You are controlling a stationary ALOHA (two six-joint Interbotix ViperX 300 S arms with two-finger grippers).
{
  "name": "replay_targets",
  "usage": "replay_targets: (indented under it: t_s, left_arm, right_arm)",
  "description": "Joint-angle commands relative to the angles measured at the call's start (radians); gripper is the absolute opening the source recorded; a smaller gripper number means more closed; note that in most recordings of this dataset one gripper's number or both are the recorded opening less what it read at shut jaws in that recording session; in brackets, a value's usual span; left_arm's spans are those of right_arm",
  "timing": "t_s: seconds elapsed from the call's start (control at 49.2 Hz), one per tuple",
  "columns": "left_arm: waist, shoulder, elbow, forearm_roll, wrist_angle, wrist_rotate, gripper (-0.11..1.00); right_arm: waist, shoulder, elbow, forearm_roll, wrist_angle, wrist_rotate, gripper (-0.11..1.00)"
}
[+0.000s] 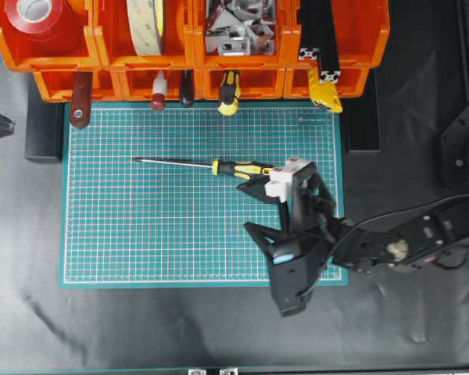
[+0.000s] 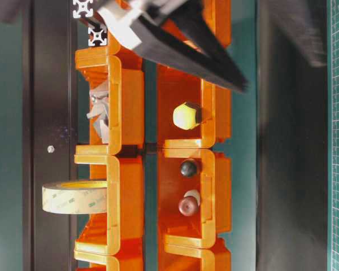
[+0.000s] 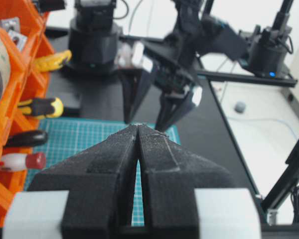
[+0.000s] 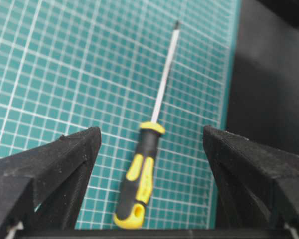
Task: Pick screwdriver from container rack with right arm.
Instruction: 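Open the right gripper and lift it away from the screwdriver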
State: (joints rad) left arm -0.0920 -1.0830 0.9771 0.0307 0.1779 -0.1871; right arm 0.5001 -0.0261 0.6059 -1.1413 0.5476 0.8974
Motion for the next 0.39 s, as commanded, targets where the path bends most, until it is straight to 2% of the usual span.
replay_targets:
  t_s: [0.0, 0.163, 0.366]
  left_arm:
    - [-0.002, 0.005, -0.02, 0.003, 0.002, -0.003, 0.0]
    - [-0.002, 0.006, -0.018, 0.003, 0.011, -0.003, 0.0]
    - [-0.002, 0.008, -0.014, 0.003, 0.014, -0.005, 0.0]
  right_arm:
    - [0.011, -0.072, -0.002, -0.003, 0.037, 0.02, 0.8]
    - [0.029, -0.152, 0.014, -0.003, 0.089, 0.06, 0.8]
    - [0.034, -0.239, 0.067, -0.003, 0.103, 0.175, 0.8]
